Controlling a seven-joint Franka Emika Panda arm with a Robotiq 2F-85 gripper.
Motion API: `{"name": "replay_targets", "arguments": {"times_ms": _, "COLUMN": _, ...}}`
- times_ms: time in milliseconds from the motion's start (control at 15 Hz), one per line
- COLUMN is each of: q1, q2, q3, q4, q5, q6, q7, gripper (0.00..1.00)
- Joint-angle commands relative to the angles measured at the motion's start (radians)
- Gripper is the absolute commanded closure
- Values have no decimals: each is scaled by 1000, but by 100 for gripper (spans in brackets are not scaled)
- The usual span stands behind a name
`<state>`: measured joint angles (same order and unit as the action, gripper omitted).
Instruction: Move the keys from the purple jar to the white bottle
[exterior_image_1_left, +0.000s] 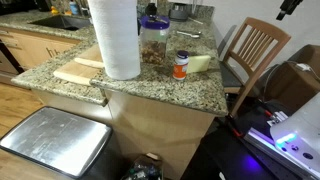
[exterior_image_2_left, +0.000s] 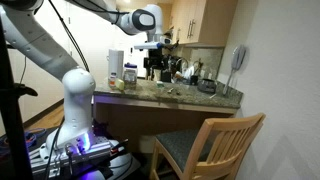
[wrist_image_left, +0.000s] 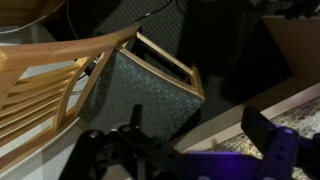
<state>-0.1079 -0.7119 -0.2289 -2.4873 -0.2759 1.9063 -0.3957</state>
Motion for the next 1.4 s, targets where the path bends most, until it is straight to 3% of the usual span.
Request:
{"name": "replay_targets", "arguments": {"times_ms": 0, "q1": 3, "q2": 0, "q3": -1, "q4": 3, "q5": -1, "q6": -3, "q7": 1, "gripper": 0}}
{"name": "replay_targets", "arguments": {"times_ms": 267, "q1": 108, "q2": -77, "q3": 72, "q4": -42, "q5": 80, "q6": -1, "q7": -9, "gripper": 0}}
{"name": "replay_targets", "arguments": {"times_ms": 667, "q1": 287, "q2": -150, "q3": 173, "q4": 19, "q5": 275, "q6": 9, "q7": 32, "gripper": 0}}
{"name": "replay_targets", "arguments": {"times_ms": 733, "q1": 260, "q2": -124, "q3": 173, "q4": 5, "q5": 244, "q6": 11, "q7": 51, "gripper": 0}}
{"name": "replay_targets", "arguments": {"times_ms": 933, "q1": 289, "q2": -156, "q3": 182, "q4": 16, "q5": 260, "q6": 10, "q7": 50, "gripper": 0}}
{"name": "replay_targets", "arguments": {"times_ms": 1067, "q1": 273, "q2": -91, "q3": 210, "q4": -13, "q5": 246, "q6": 57, "q7": 101, "gripper": 0}}
{"name": "replay_targets", "arguments": {"times_ms": 1333, "q1": 364, "q2": 24, "q3": 259, "q4": -36, "q5": 397, "q6": 148, "q7": 145, "gripper": 0}}
